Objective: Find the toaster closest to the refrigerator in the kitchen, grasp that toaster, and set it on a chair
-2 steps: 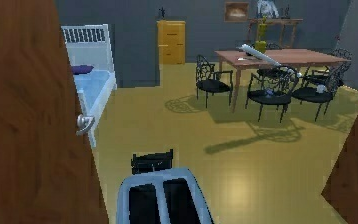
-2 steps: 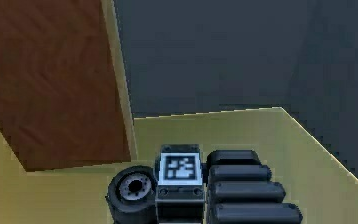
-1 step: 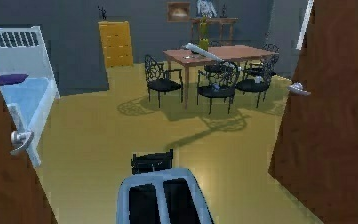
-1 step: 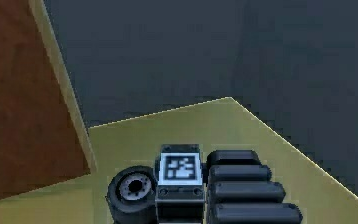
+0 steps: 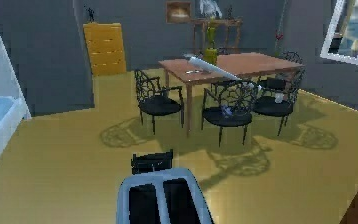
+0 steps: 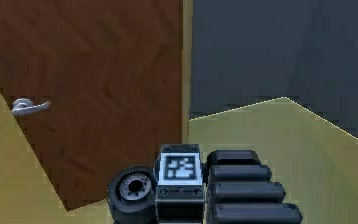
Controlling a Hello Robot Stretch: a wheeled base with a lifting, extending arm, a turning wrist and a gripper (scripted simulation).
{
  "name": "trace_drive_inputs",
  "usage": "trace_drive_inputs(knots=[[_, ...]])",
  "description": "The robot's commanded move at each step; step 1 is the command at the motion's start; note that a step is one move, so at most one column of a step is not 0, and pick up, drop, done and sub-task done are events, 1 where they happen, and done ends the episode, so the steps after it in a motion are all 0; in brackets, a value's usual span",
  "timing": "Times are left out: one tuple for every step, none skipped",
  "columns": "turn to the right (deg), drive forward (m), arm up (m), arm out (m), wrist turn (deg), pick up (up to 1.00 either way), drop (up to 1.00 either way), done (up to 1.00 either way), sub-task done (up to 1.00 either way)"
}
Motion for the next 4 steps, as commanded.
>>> trace_drive_inputs(knots=[[-21.0,0.00,0.00,0.00,0.0,0.00,0.00,0.00,0.00],[0.0,0.60,0.00,0.00,0.0,0.00,0.00,0.00,0.00],[-3.0,0.00,0.00,0.00,0.0,0.00,0.00,0.00,0.00],[0.0,1.00,0.00,0.00,0.0,0.00,0.00,0.00,0.00]])
